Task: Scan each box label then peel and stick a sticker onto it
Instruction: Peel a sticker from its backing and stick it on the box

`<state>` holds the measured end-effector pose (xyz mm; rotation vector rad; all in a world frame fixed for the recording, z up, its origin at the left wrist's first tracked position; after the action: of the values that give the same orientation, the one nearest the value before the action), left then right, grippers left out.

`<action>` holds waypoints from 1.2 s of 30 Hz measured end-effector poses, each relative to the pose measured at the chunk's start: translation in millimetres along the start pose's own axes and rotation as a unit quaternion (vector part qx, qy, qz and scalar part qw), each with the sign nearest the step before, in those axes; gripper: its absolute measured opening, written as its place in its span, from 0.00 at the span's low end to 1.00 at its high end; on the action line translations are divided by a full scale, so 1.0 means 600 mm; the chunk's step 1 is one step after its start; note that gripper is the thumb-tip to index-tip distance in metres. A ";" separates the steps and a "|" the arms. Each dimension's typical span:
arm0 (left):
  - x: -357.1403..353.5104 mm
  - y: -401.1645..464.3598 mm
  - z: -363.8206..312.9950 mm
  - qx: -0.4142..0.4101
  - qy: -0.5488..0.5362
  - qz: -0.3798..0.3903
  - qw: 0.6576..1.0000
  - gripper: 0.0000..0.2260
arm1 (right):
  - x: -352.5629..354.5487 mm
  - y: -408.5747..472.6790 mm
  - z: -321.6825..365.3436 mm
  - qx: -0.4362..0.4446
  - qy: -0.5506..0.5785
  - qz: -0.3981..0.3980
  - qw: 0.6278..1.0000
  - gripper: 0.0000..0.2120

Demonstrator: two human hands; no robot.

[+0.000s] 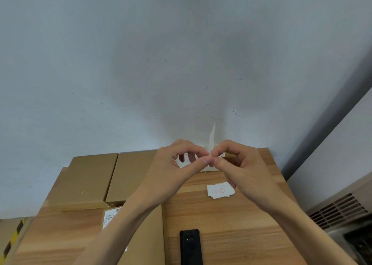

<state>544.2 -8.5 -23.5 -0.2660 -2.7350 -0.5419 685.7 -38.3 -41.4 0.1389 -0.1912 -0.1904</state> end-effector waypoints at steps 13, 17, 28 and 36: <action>-0.001 0.003 0.039 0.067 -0.046 -0.055 0.995 0.03 | -0.005 0.001 -0.007 -0.029 0.020 -0.029 0.999 0.11; -0.007 0.003 0.044 0.092 -0.064 -0.074 0.991 0.03 | -0.005 0.003 -0.020 -0.035 0.008 -0.060 0.998 0.11; 0.003 0.000 0.081 0.133 -0.048 -0.099 0.985 0.03 | 0.010 0.017 -0.066 -0.056 0.020 -0.096 0.994 0.05; 0.045 -0.006 0.139 0.194 -0.058 -0.136 0.970 0.02 | 0.063 0.029 -0.121 -0.107 0.027 -0.141 0.984 0.04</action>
<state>494.3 24.4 -87.6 0.1827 -2.9334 -0.0473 739.9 -20.6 -102.8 -0.0446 -0.0950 -0.4871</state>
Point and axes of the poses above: each hand's wrist, its own y-axis towards the middle knuckle, its own x-axis out of the back of the hand, z = x × y, the point moved 10 cm from there along y, towards the middle knuckle, and after that the axes turned 11 degrees about -z, right-handed, at the moved point
